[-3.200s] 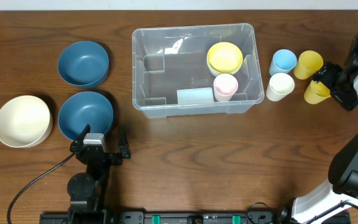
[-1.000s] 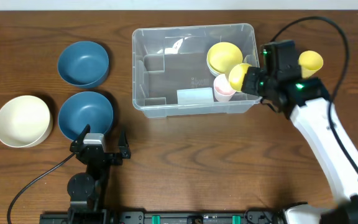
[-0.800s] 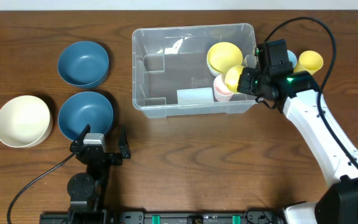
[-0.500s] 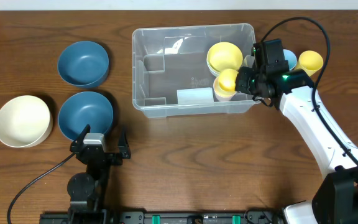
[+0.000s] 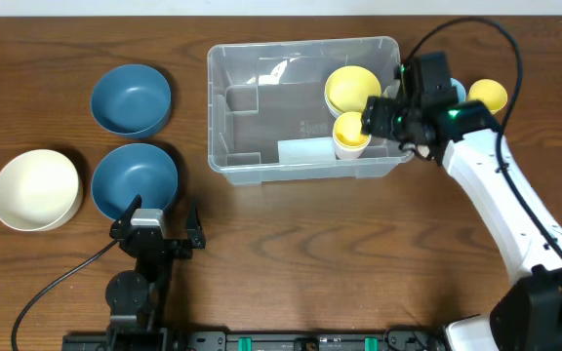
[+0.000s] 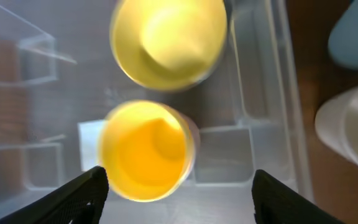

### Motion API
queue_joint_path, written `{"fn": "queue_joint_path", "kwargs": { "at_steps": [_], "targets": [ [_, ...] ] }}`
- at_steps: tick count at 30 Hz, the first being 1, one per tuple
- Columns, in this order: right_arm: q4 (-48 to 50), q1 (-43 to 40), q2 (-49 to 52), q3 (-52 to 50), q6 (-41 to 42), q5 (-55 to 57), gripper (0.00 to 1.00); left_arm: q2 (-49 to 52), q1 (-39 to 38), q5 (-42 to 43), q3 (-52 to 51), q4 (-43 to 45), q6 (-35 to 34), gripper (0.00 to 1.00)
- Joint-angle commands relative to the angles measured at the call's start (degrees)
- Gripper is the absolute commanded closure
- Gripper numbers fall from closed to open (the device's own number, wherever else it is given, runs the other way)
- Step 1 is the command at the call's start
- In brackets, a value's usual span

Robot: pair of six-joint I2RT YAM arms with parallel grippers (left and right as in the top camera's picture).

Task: Pack container
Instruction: 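Lower the yellow cup onto the pink cup and release it, then grasp the second yellow cup with the right gripper and lift it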

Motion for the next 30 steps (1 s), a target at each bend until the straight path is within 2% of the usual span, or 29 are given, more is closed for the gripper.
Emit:
{"fn": "queue_joint_path", "kwargs": {
  "at_steps": [1, 8, 14, 17, 23, 30],
  "targets": [
    [-2.2, -0.8, -2.9, 6.2, -2.1, 3.9, 0.17, -0.4, 0.3, 0.9, -1.0, -2.0, 0.7, 0.02],
    [-5.3, -10.9, -3.7, 11.5, -3.5, 14.1, 0.09, -0.4, 0.3, 0.8, -1.0, -2.0, 0.7, 0.02],
    [-3.6, -22.4, -0.3, 11.5, -3.2, 13.8, 0.09, -0.4, 0.3, 0.9, -1.0, -2.0, 0.7, 0.02],
    [-2.0, -27.0, 3.6, 11.5, -3.3, 10.3, 0.09, -0.4, 0.3, 0.8, -1.0, -2.0, 0.7, 0.02],
    [2.3, -30.9, 11.6, 11.5, -3.3, 6.5, 0.1, -0.4, 0.3, 0.8, -1.0, -2.0, 0.7, 0.02],
    [5.6, -31.5, 20.1, 11.5, -2.8, 6.6, 0.12, -0.4, 0.3, 0.8, -1.0, -2.0, 0.7, 0.02]
  ]
}}
